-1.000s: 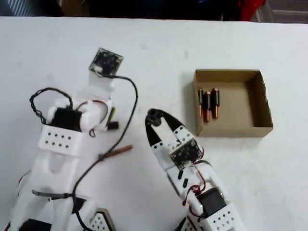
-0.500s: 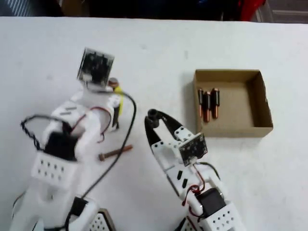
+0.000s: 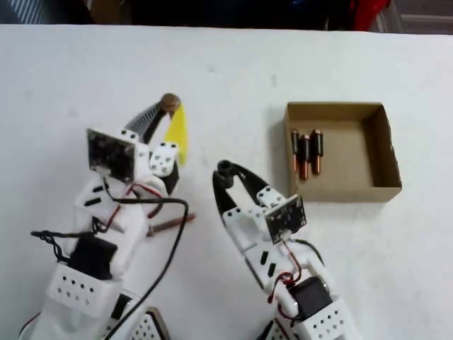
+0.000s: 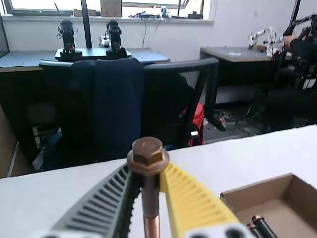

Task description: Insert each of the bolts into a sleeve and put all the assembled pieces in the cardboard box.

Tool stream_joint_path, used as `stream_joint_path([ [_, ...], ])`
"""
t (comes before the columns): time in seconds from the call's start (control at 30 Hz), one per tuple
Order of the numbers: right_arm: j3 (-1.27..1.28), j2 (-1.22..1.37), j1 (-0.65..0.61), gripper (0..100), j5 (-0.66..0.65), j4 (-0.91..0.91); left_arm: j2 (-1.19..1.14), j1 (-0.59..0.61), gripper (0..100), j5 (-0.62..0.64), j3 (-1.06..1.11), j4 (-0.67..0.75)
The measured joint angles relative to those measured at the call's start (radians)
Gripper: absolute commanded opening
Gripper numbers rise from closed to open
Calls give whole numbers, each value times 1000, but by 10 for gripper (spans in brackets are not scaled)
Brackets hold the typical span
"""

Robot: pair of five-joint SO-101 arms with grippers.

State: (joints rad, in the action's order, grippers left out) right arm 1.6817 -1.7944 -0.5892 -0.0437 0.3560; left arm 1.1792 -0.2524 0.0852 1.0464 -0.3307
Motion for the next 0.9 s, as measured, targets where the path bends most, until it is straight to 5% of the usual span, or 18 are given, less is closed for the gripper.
stream_joint_path([
  [0.37,0,0,0,17,0,0,0,-193,23,49,0,43],
  [0.9,0,0,2,17,-104,-34,0,-216,23,129,2,17],
])
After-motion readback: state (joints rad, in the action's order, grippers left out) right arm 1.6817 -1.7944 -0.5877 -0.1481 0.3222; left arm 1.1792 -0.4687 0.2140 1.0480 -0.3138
